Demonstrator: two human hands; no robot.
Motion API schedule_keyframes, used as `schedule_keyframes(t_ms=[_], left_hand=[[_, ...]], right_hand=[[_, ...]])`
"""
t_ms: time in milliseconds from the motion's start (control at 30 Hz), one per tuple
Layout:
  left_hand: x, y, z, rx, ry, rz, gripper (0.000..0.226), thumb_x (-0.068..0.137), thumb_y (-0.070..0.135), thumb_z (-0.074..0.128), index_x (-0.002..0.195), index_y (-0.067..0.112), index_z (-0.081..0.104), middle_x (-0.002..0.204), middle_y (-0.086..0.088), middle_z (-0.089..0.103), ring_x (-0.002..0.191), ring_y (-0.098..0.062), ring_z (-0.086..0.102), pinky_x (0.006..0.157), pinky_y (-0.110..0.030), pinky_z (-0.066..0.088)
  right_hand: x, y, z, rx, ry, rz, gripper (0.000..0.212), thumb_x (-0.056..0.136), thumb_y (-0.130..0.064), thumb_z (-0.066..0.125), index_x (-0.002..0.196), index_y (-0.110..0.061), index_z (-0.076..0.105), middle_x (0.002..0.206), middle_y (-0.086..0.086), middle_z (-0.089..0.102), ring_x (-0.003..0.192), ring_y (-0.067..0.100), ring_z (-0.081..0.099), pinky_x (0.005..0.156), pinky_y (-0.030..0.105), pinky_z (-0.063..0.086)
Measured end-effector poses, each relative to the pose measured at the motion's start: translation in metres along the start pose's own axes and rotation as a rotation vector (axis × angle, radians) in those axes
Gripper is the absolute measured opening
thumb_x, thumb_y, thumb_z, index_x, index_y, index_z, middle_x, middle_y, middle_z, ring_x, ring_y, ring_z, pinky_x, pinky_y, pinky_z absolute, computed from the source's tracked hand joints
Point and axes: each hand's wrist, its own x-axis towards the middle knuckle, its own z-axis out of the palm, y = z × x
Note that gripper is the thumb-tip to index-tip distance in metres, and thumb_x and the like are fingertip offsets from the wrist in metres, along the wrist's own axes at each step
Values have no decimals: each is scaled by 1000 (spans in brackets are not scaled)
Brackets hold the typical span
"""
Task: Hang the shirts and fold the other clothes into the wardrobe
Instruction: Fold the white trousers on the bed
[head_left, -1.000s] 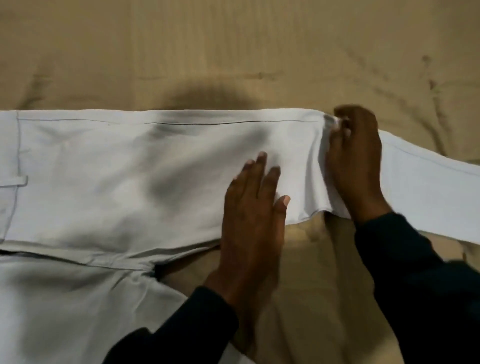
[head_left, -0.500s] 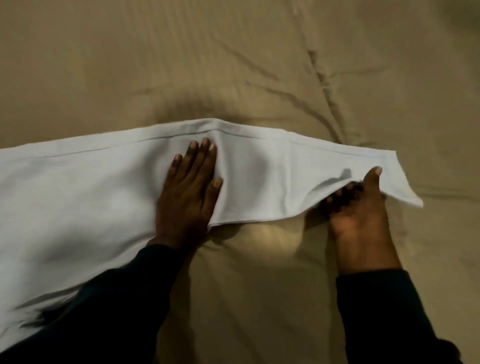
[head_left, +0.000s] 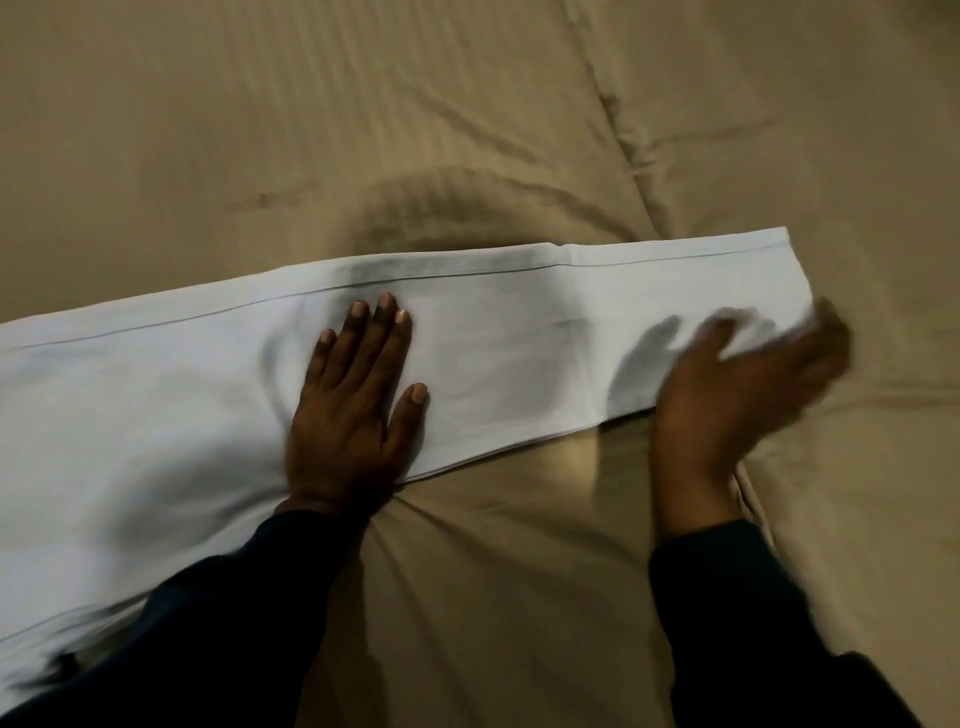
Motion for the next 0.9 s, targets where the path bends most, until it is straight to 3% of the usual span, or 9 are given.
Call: schedule_keyframes(t_ms=[67,133,200,267,333,467,700,800,900], left_hand=[[0,0,1,2,-4,1,58,102,35,38,154,10,35,163,-6,29,153,-23,20,121,-51,22],[0,-1,2,12,-8,5,57,103,36,35,154,10,35,163,-6,29,153,-23,20,122,-50,21],[1,-3,2,21,-9,10,57,104,36,33,154,10,35,163,-6,28,153,-22,19,123,-48,20],[1,-3,2,20,-15,7,57,103,35,34,154,11,34,163,-5,28,153,-22,18,123,-48,19],[1,-3,3,20,-16,0,57,102,35,35,154,11,34,163,-5,28,153,-22,18,123,-47,19],[1,-4,6,38,-9,3,57,102,36,35,154,11,34,163,-5,28,153,-23,19,122,-48,21],[-4,-3,7,35,5,-4,57,103,37,33,155,13,34,163,-3,28,153,-20,18,123,-45,19],[-1,-4,5,63,-18,-5,57,105,40,33,156,15,32,163,-3,28,153,-20,18,124,-43,16],[1,-7,-12,-36,-194,1,64,102,48,31,158,17,26,166,-3,19,154,-19,9,125,-34,0]], right_hand=[[-56,-13,17,77,-419,-498,61,101,-38,36,150,-2,38,159,20,30,149,33,24,122,43,20],[-103,-22,36,-55,-802,-918,58,105,-41,28,158,-17,22,167,5,10,154,20,3,125,42,6],[-93,-23,51,-162,-896,-1154,58,106,-43,21,160,-22,11,168,-1,2,154,15,-4,124,42,2],[-34,-2,55,-259,-797,-1073,61,103,-45,14,159,-23,13,167,2,7,154,19,3,124,46,5],[46,32,47,-408,-645,-790,63,101,-45,11,159,-21,17,167,5,13,153,25,10,123,52,7],[107,64,27,-535,-558,-611,60,105,-39,15,160,-19,6,168,3,3,154,25,2,123,52,3],[29,30,19,-455,-576,-406,61,106,-31,26,158,-4,9,167,14,3,154,29,0,123,49,3],[-79,22,-21,-306,-699,-491,64,103,-39,24,159,-11,11,167,6,2,154,20,-1,123,40,3],[-169,32,-66,-260,-773,-541,63,101,-40,30,158,-16,21,166,2,12,154,17,7,120,38,11]])
